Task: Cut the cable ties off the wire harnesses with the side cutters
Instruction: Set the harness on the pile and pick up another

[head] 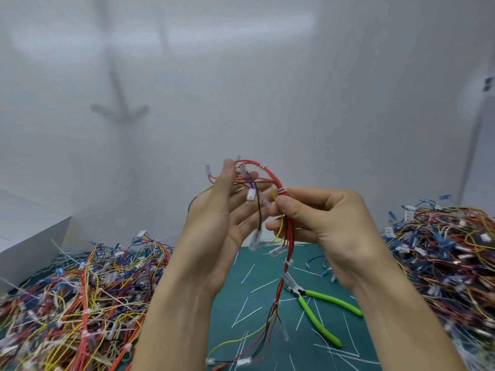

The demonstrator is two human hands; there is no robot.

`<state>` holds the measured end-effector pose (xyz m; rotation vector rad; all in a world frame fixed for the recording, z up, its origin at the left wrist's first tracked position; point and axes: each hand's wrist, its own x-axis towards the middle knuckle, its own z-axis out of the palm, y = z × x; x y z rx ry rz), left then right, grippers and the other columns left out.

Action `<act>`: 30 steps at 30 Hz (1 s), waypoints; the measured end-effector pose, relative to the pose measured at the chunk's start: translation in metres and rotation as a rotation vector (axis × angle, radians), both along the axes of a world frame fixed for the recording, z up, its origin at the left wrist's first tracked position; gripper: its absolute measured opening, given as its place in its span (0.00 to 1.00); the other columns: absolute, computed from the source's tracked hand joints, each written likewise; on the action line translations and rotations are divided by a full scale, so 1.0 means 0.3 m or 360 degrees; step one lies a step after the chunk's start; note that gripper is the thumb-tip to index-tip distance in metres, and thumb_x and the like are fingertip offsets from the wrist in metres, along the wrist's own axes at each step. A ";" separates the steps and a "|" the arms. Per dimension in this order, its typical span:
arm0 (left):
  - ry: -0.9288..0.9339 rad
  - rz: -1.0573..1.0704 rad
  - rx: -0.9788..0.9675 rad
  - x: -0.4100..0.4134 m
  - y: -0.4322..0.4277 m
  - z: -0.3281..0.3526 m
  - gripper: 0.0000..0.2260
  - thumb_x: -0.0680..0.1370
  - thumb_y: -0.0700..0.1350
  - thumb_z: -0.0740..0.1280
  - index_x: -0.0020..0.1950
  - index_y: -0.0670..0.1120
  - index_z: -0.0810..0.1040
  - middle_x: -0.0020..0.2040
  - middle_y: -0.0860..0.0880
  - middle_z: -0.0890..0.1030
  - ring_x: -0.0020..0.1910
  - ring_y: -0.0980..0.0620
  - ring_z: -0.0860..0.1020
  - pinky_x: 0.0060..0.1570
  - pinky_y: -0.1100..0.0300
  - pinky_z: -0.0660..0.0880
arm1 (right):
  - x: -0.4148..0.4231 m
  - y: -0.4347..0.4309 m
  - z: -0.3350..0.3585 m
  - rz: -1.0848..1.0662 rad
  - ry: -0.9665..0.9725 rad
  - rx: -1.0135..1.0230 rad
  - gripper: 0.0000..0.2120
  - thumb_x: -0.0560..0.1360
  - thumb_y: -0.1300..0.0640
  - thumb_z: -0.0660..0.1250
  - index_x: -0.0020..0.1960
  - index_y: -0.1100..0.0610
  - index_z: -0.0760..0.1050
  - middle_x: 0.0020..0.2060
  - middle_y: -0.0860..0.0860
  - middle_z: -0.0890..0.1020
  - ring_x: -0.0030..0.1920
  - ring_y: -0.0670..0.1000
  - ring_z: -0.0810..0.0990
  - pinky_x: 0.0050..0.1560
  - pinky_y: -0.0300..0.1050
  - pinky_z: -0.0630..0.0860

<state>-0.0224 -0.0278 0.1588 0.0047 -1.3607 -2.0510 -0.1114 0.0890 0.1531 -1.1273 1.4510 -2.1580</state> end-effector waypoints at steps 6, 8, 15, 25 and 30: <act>-0.0622 -0.0245 -0.1051 0.003 -0.025 -0.055 0.19 0.71 0.63 0.70 0.54 0.53 0.83 0.53 0.49 0.86 0.54 0.50 0.84 0.54 0.59 0.80 | -0.030 0.002 0.004 -0.0015 -0.0369 -0.0223 0.06 0.63 0.58 0.73 0.38 0.57 0.87 0.34 0.55 0.86 0.31 0.50 0.84 0.31 0.41 0.80; -0.0731 -0.0394 -0.1301 -0.002 -0.033 -0.083 0.14 0.73 0.51 0.74 0.55 0.48 0.83 0.52 0.49 0.85 0.54 0.52 0.83 0.56 0.61 0.78 | -0.041 0.006 0.003 -0.0033 -0.0428 -0.0288 0.06 0.64 0.59 0.73 0.38 0.58 0.87 0.35 0.54 0.86 0.32 0.50 0.84 0.33 0.41 0.81; -0.1343 -0.0242 -0.1753 -0.048 -0.050 -0.147 0.05 0.77 0.48 0.70 0.44 0.48 0.84 0.37 0.54 0.84 0.37 0.59 0.80 0.42 0.63 0.76 | -0.066 0.022 0.004 -0.0079 -0.0535 -0.0459 0.08 0.68 0.61 0.71 0.45 0.61 0.84 0.35 0.54 0.85 0.33 0.50 0.84 0.35 0.40 0.81; -0.0854 -0.0125 -0.0811 0.011 -0.111 -0.108 0.10 0.82 0.45 0.62 0.48 0.47 0.82 0.47 0.42 0.86 0.45 0.43 0.86 0.43 0.57 0.83 | -0.095 0.053 0.018 -0.0025 -0.0584 -0.0678 0.07 0.70 0.60 0.69 0.39 0.57 0.86 0.35 0.51 0.85 0.36 0.50 0.85 0.39 0.41 0.82; -0.0585 -0.0176 -0.0578 0.023 -0.108 -0.090 0.10 0.76 0.49 0.65 0.47 0.50 0.85 0.50 0.40 0.86 0.48 0.43 0.85 0.41 0.60 0.82 | -0.103 0.054 0.016 0.0063 -0.0555 -0.0746 0.09 0.72 0.60 0.68 0.39 0.58 0.86 0.38 0.53 0.86 0.39 0.51 0.86 0.40 0.42 0.82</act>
